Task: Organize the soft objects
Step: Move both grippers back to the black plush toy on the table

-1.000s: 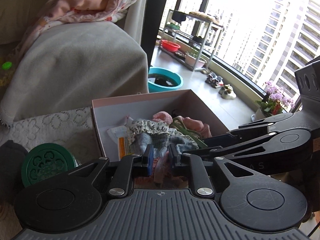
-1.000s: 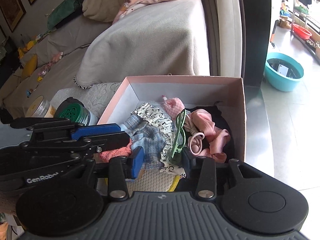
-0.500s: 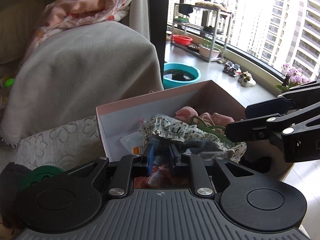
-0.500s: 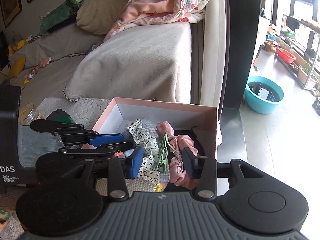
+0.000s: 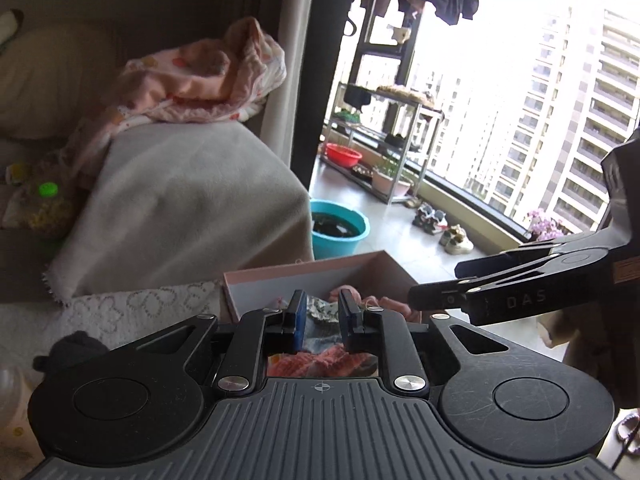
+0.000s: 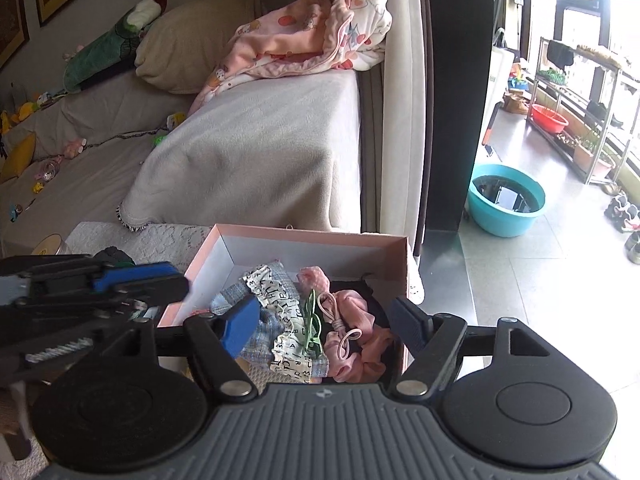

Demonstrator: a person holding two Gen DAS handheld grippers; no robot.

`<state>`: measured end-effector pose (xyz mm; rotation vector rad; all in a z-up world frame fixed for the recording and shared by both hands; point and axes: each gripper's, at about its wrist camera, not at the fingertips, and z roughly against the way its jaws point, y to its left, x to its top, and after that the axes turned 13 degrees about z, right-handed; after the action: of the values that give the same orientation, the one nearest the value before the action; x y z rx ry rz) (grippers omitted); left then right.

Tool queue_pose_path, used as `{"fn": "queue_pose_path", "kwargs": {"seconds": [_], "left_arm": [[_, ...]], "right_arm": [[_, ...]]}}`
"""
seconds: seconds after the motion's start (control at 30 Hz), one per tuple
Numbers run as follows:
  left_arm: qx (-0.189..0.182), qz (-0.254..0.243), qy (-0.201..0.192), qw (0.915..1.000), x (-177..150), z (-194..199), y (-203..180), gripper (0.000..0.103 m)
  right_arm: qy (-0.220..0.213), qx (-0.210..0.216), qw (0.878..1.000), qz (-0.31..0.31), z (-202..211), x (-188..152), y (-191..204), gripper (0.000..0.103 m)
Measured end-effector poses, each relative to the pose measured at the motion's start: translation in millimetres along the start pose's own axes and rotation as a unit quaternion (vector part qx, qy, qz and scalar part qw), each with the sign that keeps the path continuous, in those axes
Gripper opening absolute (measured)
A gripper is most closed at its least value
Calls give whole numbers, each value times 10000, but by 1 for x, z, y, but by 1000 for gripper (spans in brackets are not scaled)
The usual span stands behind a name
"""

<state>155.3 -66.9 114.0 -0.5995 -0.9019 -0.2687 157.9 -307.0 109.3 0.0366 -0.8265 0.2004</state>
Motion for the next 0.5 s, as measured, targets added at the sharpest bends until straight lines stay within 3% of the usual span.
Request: {"fn": "queue_pose_path", "kwargs": {"seconds": [0.13,0.2,0.33,0.5], "left_arm": [[497,-56,-686,9964,9,62,35,22],[814,41,-826,9932,10,81,57,22],[1192,388,-722,9895,-1,99,91,22],[1172,375,-317,9919,-40,100,108,22]], "right_arm": [[-154,-71,9998,84,5,0,8,79],[-197,12,9998,100,6,1,13,81],[-196,312,9991,224,3,9,31,81],[-114,700,9958,585,-2,23,67,81]]}}
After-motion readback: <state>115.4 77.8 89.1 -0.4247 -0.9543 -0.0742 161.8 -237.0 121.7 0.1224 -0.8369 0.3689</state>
